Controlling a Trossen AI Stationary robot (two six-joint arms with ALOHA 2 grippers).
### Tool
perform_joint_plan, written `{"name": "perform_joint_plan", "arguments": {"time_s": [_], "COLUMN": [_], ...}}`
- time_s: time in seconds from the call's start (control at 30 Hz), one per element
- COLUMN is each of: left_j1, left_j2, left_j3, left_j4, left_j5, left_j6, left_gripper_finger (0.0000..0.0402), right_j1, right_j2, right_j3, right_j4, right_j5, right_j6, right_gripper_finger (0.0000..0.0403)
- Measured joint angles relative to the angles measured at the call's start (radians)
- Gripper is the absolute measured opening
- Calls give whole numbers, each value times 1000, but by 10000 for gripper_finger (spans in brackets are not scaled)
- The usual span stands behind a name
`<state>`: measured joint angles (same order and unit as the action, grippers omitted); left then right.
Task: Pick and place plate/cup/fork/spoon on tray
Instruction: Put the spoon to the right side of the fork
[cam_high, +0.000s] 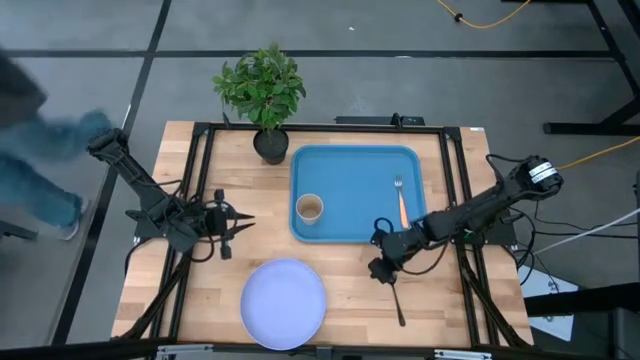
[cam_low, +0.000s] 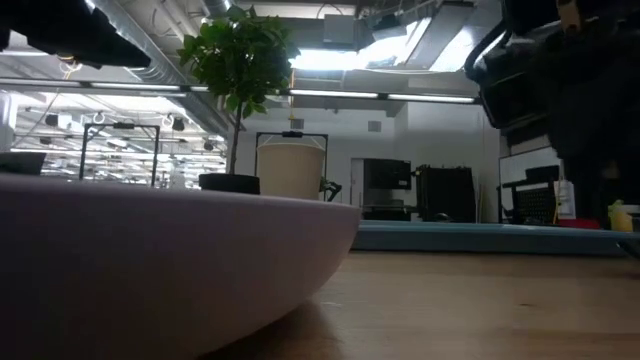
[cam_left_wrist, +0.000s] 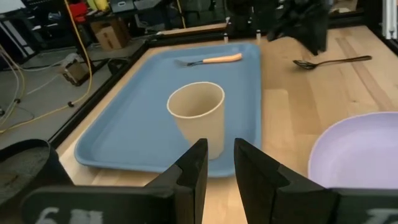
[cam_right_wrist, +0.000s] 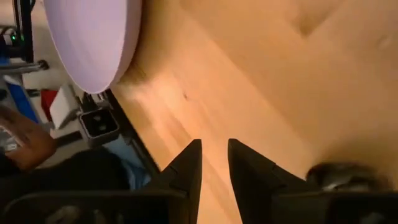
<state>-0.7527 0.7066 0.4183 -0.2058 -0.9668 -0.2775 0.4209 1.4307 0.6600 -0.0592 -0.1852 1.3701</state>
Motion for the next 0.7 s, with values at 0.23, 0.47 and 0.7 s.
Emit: {"name": "perform_joint_plan", "arguments": {"time_s": [0.23, 0.47, 0.7], "left_j1": [30, 62, 67], "left_j2": [0, 0, 0], "left_j3": [0, 0, 0], "left_j4": [0, -1, -2], "left_j5": [0, 0, 0], "left_j6": [0, 0, 0], "left_gripper_finger": [73, 73, 73], "right_j1": [143, 397, 566], "right_j2": [1, 38, 217], "right_j3": [209, 578, 946], "right_j4": [-14, -230, -334], "right_j5": [77, 543, 874], "right_j6": [35, 36, -74], "right_gripper_finger": [83, 71, 61]}}
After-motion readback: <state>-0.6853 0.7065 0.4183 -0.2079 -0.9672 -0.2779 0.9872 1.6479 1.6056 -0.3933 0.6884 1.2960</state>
